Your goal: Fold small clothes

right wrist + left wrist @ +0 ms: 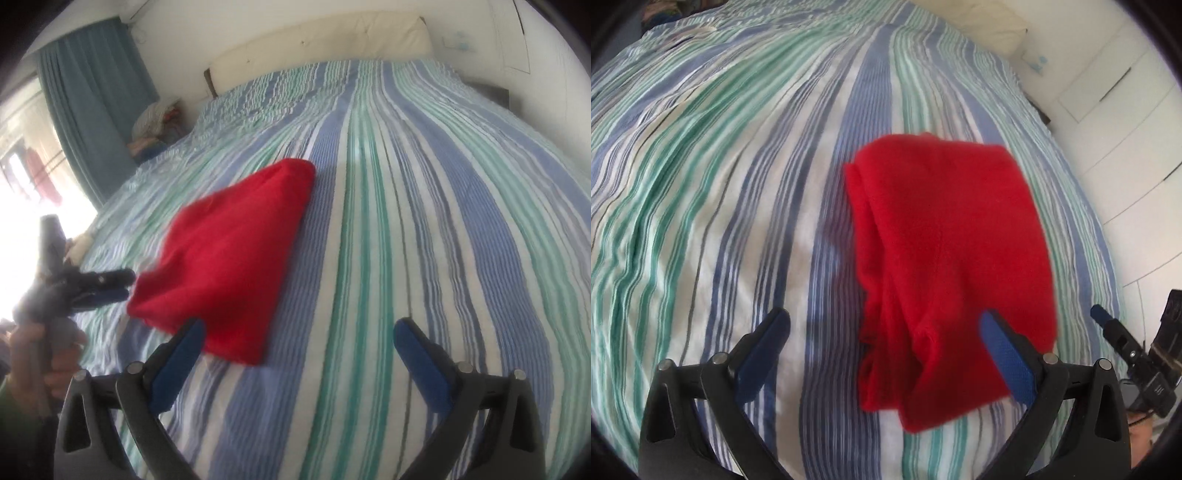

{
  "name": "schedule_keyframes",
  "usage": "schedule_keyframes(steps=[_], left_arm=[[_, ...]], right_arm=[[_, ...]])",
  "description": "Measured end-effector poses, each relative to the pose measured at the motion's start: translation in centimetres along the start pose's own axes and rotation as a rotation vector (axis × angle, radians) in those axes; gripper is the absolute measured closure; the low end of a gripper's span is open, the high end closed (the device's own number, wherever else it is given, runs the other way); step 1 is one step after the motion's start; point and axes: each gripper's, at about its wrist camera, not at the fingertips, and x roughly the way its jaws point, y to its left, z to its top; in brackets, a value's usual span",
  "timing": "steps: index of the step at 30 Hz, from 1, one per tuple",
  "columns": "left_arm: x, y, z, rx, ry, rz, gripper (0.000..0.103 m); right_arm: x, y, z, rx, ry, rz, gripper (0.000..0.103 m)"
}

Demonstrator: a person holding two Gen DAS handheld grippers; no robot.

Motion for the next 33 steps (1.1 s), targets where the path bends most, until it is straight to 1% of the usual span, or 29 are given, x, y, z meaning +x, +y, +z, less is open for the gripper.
schedule_keyframes(steps=[2, 3, 4, 5, 6, 7, 8, 9, 10, 11, 12, 13, 15, 17, 18, 20, 21, 22, 23, 24, 25, 26, 27, 28, 31, 32, 33], left_arm=[[1.7, -0.1, 1.1, 0.031, 0.024, 0.059, 0.001], [2.4, -0.2, 1.4, 0.040, 0.035, 0.068, 0.001], [2.8, -0.3, 1.7, 0.041, 0.044, 0.067, 0.001], [3.1, -0.4, 2.1, 0.036, 0.046, 0.063, 0.001], [3.3, -0.6, 2.3, 0.028, 0.044, 0.053, 0.001], [3.6, -0.8, 2.3, 0.027, 0.042, 0.042, 0.010], [3.9, -1.2, 2.4, 0.045, 0.047, 0.036, 0.027], [4.2, -1.9, 2.5, 0.069, 0.071, 0.000, 0.073], [4.0, -2.6, 2.5, 0.083, 0.067, 0.021, 0.079], [3.4, -3.3, 2.6, 0.105, 0.047, 0.054, 0.083], [2.6, -4.1, 2.8, 0.128, 0.027, 0.065, 0.085], [1.6, -4.7, 2.9, 0.140, 0.001, 0.063, 0.085], [-1.1, -5.5, 3.4, 0.143, -0.059, 0.020, 0.085], [-4.2, -6.7, 4.2, 0.149, -0.125, -0.025, 0.085], [-5.6, -7.4, 4.6, 0.153, -0.152, -0.046, 0.085], [-7.6, -8.8, 5.2, 0.159, -0.176, -0.087, 0.085], [-8.0, -9.3, 5.3, 0.159, -0.167, -0.099, 0.082], [-7.7, -9.6, 5.2, 0.156, -0.143, -0.107, 0.072], [-7.0, -9.7, 4.8, 0.151, -0.118, -0.096, 0.063], [-6.2, -9.3, 3.8, 0.145, -0.106, -0.067, 0.039], [-5.6, -8.5, 2.4, 0.140, -0.106, -0.013, 0.022], [-5.2, -7.9, 0.8, 0.140, -0.107, 0.055, 0.020], [-4.8, -7.3, -1.0, 0.146, -0.105, 0.117, 0.020], [-4.7, -6.7, -3.1, 0.156, -0.101, 0.160, 0.020], [-5.9, -5.8, -9.1, 0.172, -0.114, 0.240, 0.019], [-6.5, -6.0, -10.6, 0.181, -0.120, 0.265, 0.018], [-7.2, -6.4, -12.0, 0.191, -0.130, 0.296, 0.012]], right_arm=[[3.6, -0.4, 2.9, 0.036, 0.029, 0.059, 0.002], [5.7, -0.6, 4.0, 0.053, 0.055, 0.066, 0.003], [7.8, -0.8, 4.7, 0.078, 0.091, 0.090, 0.008], [10.1, -1.0, 5.2, 0.113, 0.142, 0.135, 0.014], [12.3, -1.1, 5.4, 0.149, 0.201, 0.182, 0.030], [14.1, -0.8, 5.4, 0.166, 0.249, 0.208, 0.043], [15.0, -0.1, 5.4, 0.139, 0.253, 0.191, 0.051], [15.2, 1.2, 5.7, 0.059, 0.241, 0.131, 0.059], [15.1, 3.1, 5.8, -0.057, 0.225, 0.053, 0.067], [14.6, 5.3, 5.6, -0.178, 0.204, -0.015, 0.072], [13.9, 7.5, 5.4, -0.292, 0.178, -0.078, 0.075], [12.9, 9.1, 5.3, -0.378, 0.145, -0.113, 0.077], [10.7, 10.9, 5.7, -0.461, 0.079, -0.126, 0.078], [7.9, 11.5, 7.0, -0.460, 0.014, -0.106, 0.078], [6.4, 11.3, 8.2, -0.452, -0.022, -0.095, 0.078], [3.4, 10.8, 10.3, -0.414, -0.073, -0.061, 0.078], [2.1, 10.5, 11.2, -0.387, -0.088, -0.043, 0.078], [1.0, 9.9, 11.9, -0.361, -0.094, -0.026, 0.077], [0.4, 9.3, 12.5, -0.336, -0.082, -0.012, 0.076], [0.3, 8.4, 12.8, -0.308, -0.047, 0.000, 0.070], [0.7, 7.2, 12.8, -0.275, 0.001, 0.006, 0.055], [1.0, 5.8, 12.4, -0.247, 0.040, -0.007, 0.042], [1.2, 4.4, 11.5, -0.221, 0.063, -0.046, 0.020], [0.9, 2.8, 10.2, -0.200, 0.077, -0.087, 0.017], [-1.3, -1.8, 4.8, -0.187, 0.148, -0.174, 0.017], [-2.0, -2.7, 2.7, -0.190, 0.177, -0.221, 0.017], [-2.7, -3.3, 0.8, -0.193, 0.203, -0.259, 0.017]])
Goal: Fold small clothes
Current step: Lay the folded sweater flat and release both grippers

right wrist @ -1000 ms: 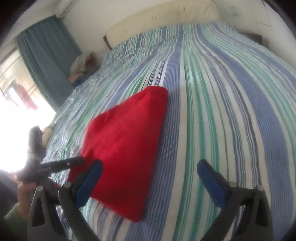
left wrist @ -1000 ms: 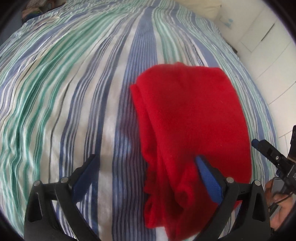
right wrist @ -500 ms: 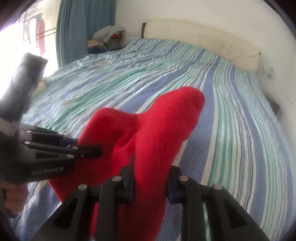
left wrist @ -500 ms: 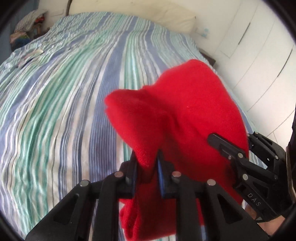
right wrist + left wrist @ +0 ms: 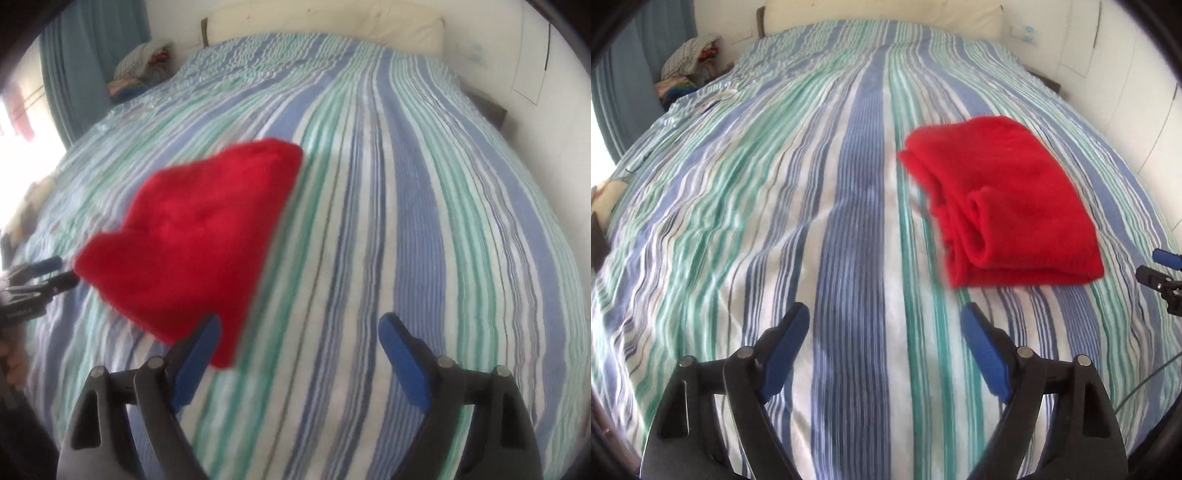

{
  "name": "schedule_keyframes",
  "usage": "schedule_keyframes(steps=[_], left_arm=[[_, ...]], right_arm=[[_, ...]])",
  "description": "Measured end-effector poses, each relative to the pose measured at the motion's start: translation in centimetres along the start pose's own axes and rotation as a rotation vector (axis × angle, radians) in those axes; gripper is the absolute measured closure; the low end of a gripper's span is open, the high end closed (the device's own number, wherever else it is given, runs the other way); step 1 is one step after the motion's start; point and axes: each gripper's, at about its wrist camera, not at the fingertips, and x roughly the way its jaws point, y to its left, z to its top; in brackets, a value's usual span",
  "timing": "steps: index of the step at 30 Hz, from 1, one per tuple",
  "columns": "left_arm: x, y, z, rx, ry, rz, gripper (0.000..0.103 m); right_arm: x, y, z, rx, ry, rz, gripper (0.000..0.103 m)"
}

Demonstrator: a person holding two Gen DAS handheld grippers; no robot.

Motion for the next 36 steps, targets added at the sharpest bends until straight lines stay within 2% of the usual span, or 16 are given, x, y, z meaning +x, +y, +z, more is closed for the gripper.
schedule_keyframes(steps=[1, 2, 5, 11, 16, 20, 22, 26, 36], left_arm=[[-1.1, -0.3, -0.9, 0.006, -0.019, 0.032, 0.004], [-2.1, -0.7, -1.6, 0.009, -0.044, 0.058, 0.001], [-3.7, -1.6, -2.5, 0.017, -0.072, 0.074, 0.001], [-4.1, -2.4, -3.9, -0.030, -0.049, 0.038, 0.001], [-1.9, -3.2, -5.1, -0.028, -0.010, 0.066, 0.001], [1.2, -3.4, -6.3, -0.018, 0.066, 0.111, 0.001], [2.4, -3.3, -7.1, -0.027, 0.099, 0.106, 0.000], [2.5, -2.7, -7.3, -0.062, 0.101, 0.081, 0.000], [2.9, -2.4, -7.3, -0.072, 0.119, 0.044, 0.000]], right_arm=[[-0.4, -0.6, -1.9, 0.002, 0.017, -0.024, 0.017], [-1.1, -0.7, -3.6, 0.009, 0.027, -0.043, 0.016], [-3.4, -0.4, -7.1, 0.029, 0.034, -0.084, 0.008], [-6.3, 1.7, -10.4, 0.082, 0.009, -0.109, 0.006], [-6.4, 3.6, -11.2, 0.057, -0.014, -0.127, 0.006], [-6.3, 4.0, -11.7, 0.059, -0.023, -0.151, 0.006], [-6.5, 4.0, -11.9, 0.070, -0.032, -0.164, 0.006], [-6.9, 4.0, -12.1, 0.069, -0.032, -0.189, 0.006], [-7.5, 3.9, -12.0, 0.073, -0.016, -0.215, 0.006]])
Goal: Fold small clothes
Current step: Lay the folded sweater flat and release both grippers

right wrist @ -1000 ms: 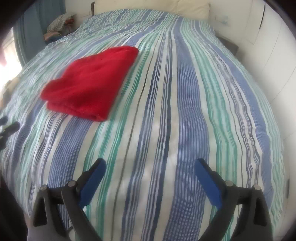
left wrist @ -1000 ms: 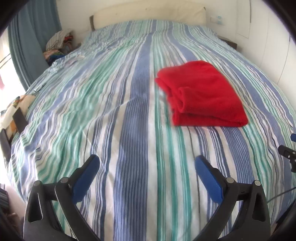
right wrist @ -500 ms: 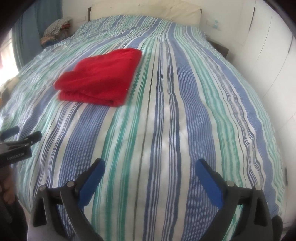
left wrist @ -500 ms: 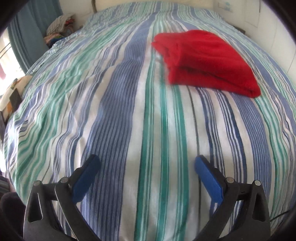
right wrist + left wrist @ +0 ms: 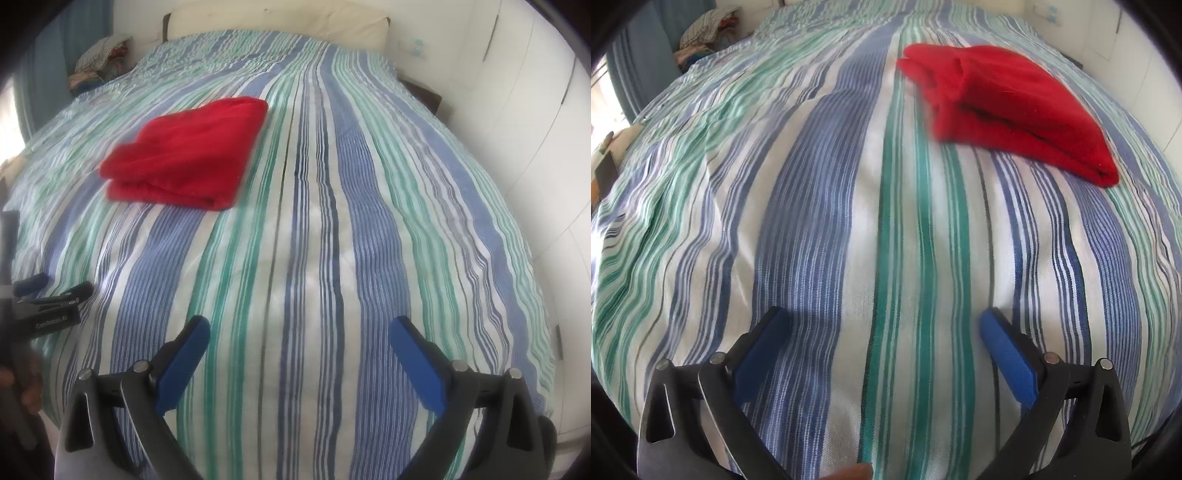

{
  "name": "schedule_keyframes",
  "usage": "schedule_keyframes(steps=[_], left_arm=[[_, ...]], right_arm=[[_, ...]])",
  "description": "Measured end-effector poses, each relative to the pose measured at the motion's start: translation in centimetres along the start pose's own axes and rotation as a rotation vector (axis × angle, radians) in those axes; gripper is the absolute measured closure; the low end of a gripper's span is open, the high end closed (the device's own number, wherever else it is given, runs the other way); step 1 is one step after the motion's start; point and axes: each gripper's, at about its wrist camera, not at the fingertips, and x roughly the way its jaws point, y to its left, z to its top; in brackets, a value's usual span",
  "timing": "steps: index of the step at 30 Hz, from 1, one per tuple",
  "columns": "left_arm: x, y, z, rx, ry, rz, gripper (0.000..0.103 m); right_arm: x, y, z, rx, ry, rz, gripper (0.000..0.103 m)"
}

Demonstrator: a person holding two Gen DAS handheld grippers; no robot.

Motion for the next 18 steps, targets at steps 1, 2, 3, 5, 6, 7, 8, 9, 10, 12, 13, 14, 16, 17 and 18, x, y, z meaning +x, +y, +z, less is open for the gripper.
schedule_keyframes(steps=[1, 2, 3, 5, 6, 7, 8, 9, 10, 12, 13, 14, 16, 17, 18], left_arm=[[-0.1, 0.0, -0.1, 0.000, -0.003, -0.001, 0.000], [-0.1, -0.1, -0.1, 0.000, -0.004, -0.001, 0.000], [-0.2, -0.2, -0.2, -0.001, -0.006, -0.001, 0.000], [-0.2, -0.2, -0.3, 0.000, -0.005, 0.000, 0.000], [-0.3, -0.3, -0.3, 0.000, -0.001, 0.001, 0.000], [-0.2, -0.2, -0.2, -0.001, 0.006, 0.001, 0.000], [-0.2, -0.2, 0.0, -0.002, 0.016, -0.001, 0.000], [-0.1, -0.1, 0.2, -0.003, 0.027, -0.003, 0.000], [0.0, 0.0, 0.4, -0.004, 0.040, -0.006, 0.000], [0.2, 0.1, 0.7, -0.010, 0.060, -0.015, 0.000], [0.3, 0.2, 0.7, -0.012, 0.066, -0.018, 0.000], [0.3, 0.2, 0.8, -0.012, 0.071, -0.019, 0.000], [0.4, 0.2, 0.8, -0.011, 0.077, -0.015, 0.000], [0.4, 0.1, 0.7, -0.011, 0.079, -0.012, 0.000], [0.4, 0.1, 0.8, -0.011, 0.080, -0.010, 0.000]], right_arm=[[-0.1, 0.0, 0.0, -0.002, 0.001, -0.002, 0.006], [-0.2, 0.1, 0.0, -0.004, 0.002, -0.005, 0.006], [-0.3, 0.1, 0.0, -0.007, 0.003, -0.009, 0.006], [-0.3, 0.2, 0.1, -0.012, 0.006, -0.015, 0.006], [-0.3, 0.2, 0.1, -0.013, 0.009, -0.018, 0.006], [-0.3, 0.2, 0.1, -0.013, 0.011, -0.019, 0.006], [-0.3, 0.2, 0.1, -0.013, 0.014, -0.020, 0.006], [-0.3, 0.2, 0.1, -0.013, 0.017, -0.023, 0.006], [-0.2, 0.2, 0.1, -0.014, 0.019, -0.024, 0.006], [-0.2, 0.4, 0.1, -0.017, 0.022, -0.029, 0.006], [-0.2, 0.4, 0.1, -0.018, 0.024, -0.030, 0.006], [-0.2, 0.4, 0.1, -0.017, 0.025, -0.030, 0.006], [-0.2, 0.5, 0.1, -0.019, 0.028, -0.032, 0.006], [-0.2, 0.5, 0.1, -0.021, 0.029, -0.033, 0.006], [-0.2, 0.5, 0.1, -0.022, 0.030, -0.034, 0.006]])
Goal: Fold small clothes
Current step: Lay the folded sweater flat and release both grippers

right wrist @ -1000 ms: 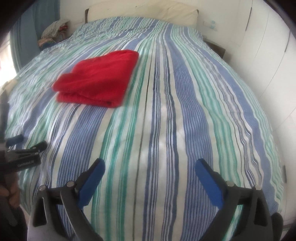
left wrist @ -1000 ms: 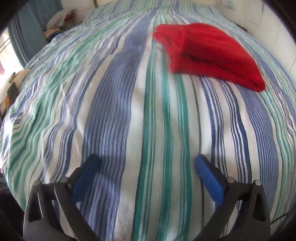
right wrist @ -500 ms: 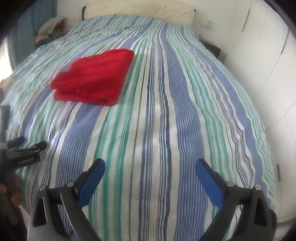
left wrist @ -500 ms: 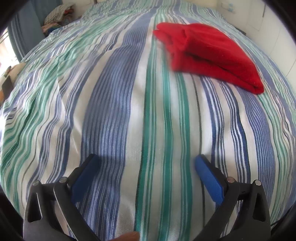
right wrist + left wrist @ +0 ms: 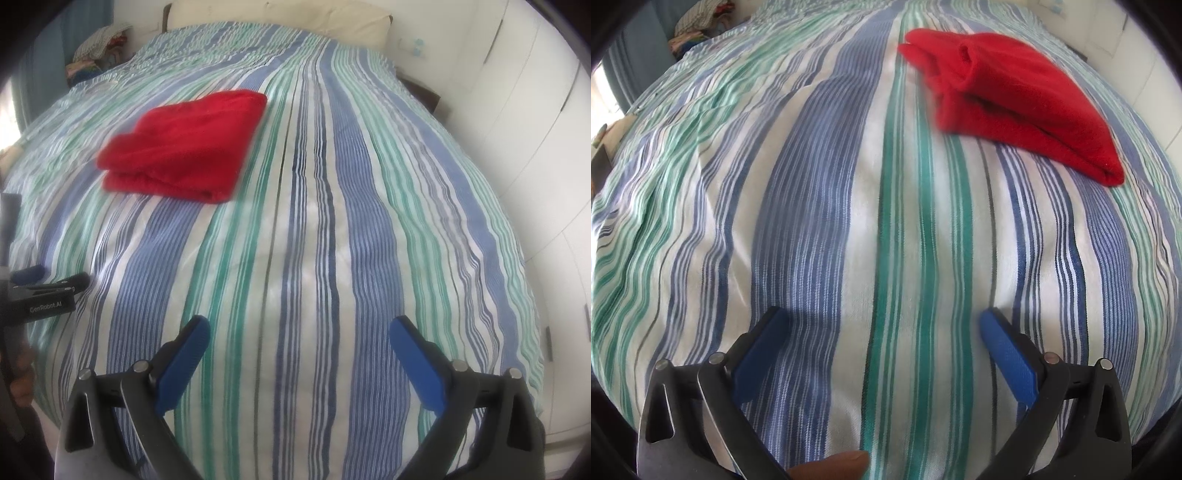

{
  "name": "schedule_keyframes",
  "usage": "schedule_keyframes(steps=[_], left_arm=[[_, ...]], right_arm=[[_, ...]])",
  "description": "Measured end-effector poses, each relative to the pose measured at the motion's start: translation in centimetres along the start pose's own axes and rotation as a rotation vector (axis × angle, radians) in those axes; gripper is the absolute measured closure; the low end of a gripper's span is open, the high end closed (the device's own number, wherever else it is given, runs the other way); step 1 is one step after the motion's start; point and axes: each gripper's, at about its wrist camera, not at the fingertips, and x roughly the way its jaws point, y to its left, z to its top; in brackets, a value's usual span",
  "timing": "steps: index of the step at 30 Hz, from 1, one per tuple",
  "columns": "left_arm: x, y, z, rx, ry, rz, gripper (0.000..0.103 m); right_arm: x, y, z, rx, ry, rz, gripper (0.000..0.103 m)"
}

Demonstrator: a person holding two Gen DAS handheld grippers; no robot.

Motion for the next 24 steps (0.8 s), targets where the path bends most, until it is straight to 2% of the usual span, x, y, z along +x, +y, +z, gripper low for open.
schedule_keyframes(steps=[5, 9, 10, 13, 15, 19, 24], left_arm=[[0.2, 0.1, 0.2, 0.003, -0.001, 0.006, 0.000], [0.0, -0.3, -0.2, 0.008, -0.050, 0.015, 0.000], [-0.1, -0.4, -0.3, 0.012, -0.059, 0.018, 0.000], [-1.2, -0.6, -0.2, 0.021, -0.050, 0.034, 0.000], [-3.3, -0.7, 0.1, 0.019, -0.081, 0.026, 0.000], [-10.1, -1.1, 0.9, 0.052, -0.203, -0.049, 0.000], [-18.9, -2.0, 2.5, 0.097, -0.371, -0.062, 0.000]], right_arm=[[0.0, 0.1, 0.0, -0.002, 0.007, -0.002, 0.006], [0.2, 0.1, 0.0, 0.002, 0.018, 0.001, 0.004], [0.3, 0.0, 0.0, 0.007, 0.022, 0.009, 0.001], [0.2, -0.4, -0.1, 0.030, 0.023, 0.050, 0.001], [0.2, -0.8, 0.0, 0.047, 0.030, 0.081, 0.001], [-1.0, -1.9, 0.5, 0.064, 0.010, 0.116, 0.001], [-5.0, -2.8, 2.5, 0.050, -0.063, 0.168, 0.001]])
